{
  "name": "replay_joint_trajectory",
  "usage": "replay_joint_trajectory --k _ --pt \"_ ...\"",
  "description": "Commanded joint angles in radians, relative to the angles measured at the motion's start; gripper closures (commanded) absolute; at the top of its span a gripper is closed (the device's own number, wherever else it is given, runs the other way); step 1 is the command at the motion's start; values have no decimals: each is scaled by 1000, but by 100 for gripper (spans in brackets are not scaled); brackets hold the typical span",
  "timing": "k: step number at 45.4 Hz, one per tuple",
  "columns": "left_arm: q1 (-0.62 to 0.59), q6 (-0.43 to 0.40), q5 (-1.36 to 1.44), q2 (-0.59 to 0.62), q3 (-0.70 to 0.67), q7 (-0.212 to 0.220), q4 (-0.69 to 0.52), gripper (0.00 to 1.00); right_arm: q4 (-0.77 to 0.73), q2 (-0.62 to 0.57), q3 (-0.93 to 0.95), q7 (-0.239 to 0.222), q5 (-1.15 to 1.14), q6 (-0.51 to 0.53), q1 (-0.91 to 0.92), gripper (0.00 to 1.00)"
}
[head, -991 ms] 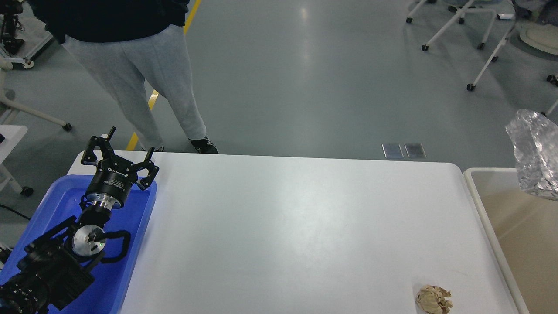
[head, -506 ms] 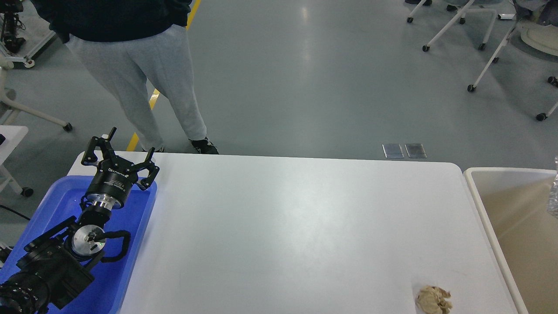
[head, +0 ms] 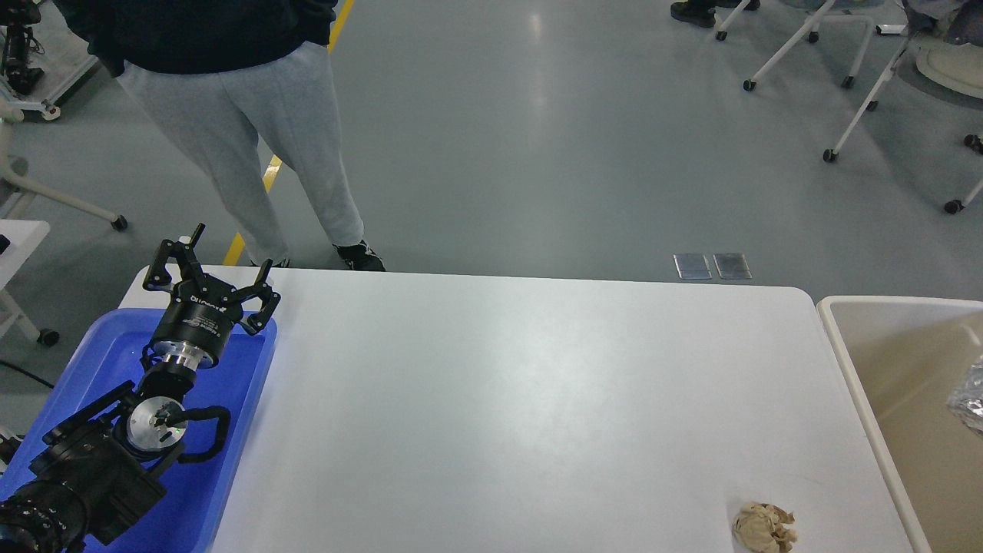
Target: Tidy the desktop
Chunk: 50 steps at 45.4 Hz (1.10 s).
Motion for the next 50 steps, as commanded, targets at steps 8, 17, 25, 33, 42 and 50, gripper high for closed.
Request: replay_joint_trajectory --k 8,17,25,33,42,50 --pt "0 1 0 0 0 1 -1 0 -60 123 106 -163 137 -39 -41 100" --pt "0 1 0 0 0 0 -1 0 -60 140 137 -178 139 -71 -41 100" --pt "0 1 1 0 0 0 1 0 -60 143 138 -178 139 -73 -39 100" --pt "0 1 1 0 0 0 -1 0 -60 146 149 -178 140 -74 -38 100" --pt "0 1 1 0 0 0 -1 0 -60 146 178 -178 140 -73 -30 40" --pt "0 1 0 0 0 0 -1 0 -61 146 180 -178 140 -77 -28 15"
